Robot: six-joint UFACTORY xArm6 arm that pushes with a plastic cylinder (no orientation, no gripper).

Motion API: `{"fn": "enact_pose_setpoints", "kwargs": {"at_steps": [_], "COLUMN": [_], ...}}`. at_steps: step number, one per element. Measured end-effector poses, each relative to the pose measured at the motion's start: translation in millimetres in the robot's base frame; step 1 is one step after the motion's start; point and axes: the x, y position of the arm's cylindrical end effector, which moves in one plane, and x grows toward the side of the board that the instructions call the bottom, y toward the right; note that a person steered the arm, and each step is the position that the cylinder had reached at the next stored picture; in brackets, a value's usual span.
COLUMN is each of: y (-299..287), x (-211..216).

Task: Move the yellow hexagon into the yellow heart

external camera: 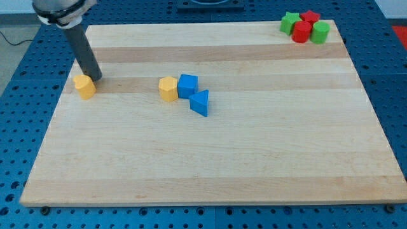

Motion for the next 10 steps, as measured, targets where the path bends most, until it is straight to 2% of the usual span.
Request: {"fn": "enact_pose_setpoints", "kwargs": {"at_steps": [1, 2, 3, 4, 7, 8, 10], "y": [57, 154, 233, 234, 83, 77, 157], "x": [-15, -28, -10, 11, 40, 46, 46]}}
